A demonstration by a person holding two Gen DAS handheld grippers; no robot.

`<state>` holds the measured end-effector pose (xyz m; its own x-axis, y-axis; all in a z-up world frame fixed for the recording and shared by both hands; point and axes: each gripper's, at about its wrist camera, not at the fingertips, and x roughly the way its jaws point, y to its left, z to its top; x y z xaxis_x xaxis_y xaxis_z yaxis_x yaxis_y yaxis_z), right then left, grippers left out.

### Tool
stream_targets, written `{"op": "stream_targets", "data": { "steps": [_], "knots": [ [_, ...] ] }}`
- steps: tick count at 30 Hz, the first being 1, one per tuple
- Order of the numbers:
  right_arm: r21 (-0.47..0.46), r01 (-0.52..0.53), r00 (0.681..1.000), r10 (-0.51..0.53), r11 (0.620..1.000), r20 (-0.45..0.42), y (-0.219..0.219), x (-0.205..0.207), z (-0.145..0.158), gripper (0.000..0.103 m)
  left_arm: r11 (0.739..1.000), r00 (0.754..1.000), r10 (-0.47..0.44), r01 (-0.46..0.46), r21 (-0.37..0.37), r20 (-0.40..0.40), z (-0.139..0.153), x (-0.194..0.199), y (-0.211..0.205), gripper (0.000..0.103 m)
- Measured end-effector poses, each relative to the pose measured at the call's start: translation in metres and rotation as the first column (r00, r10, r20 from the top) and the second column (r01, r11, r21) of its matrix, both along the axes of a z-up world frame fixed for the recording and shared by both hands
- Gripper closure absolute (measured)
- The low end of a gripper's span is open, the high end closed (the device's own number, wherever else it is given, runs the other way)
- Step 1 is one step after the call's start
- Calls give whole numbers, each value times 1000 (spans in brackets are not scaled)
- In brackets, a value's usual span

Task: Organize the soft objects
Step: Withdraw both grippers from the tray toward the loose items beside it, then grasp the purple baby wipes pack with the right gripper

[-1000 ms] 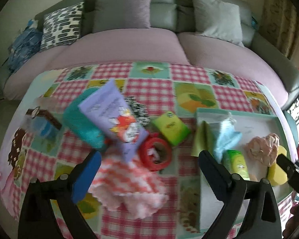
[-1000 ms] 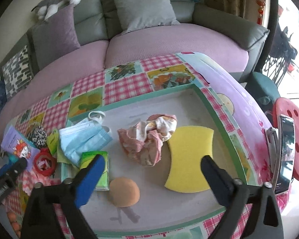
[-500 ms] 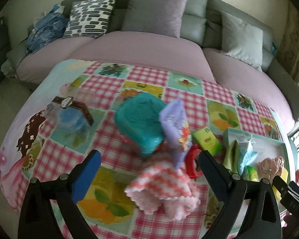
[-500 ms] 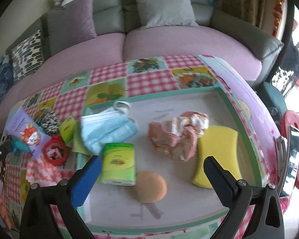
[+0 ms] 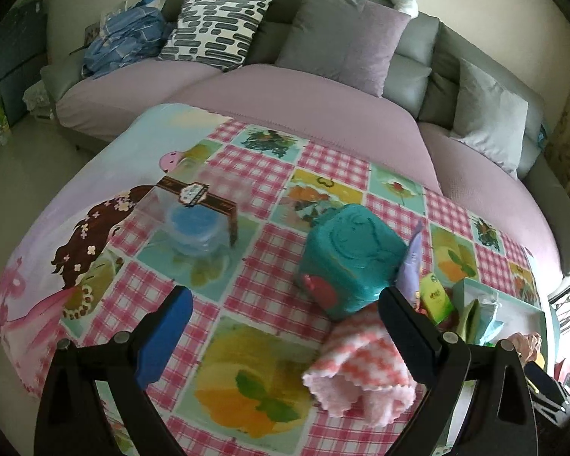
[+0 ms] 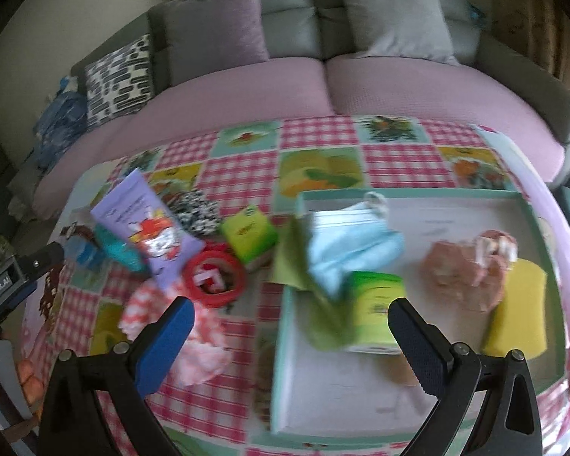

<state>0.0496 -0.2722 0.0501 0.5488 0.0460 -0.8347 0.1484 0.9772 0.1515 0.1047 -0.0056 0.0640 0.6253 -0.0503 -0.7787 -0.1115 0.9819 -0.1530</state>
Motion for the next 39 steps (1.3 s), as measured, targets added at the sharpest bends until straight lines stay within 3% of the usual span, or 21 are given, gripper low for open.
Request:
{"op": "stream_targets", "data": {
  "steps": [9,14,20,30,39],
  "knots": [
    [-9,-104,995,104,995,2,47,18,-9,0,1000,997,-3,4,10,-72,-14,6,10,5],
    [-21,-152,988,153,988,27,64,27,-12,0,999,989,-35,35,-5,-146,-37,16,4,5],
    [4,-182,982,182,983,54,72,35,-17,0,999,973,-13,2,-47,-229,-66,28,10,5],
    [-14,-168,986,168,986,19,82,51,-29,0,999,979,26,-32,-26,-202,-63,34,21,5],
    [-70,-174,984,176,982,27,96,62,-29,5,998,985,8,-19,-62,-175,-58,41,13,5]
  ]
}}
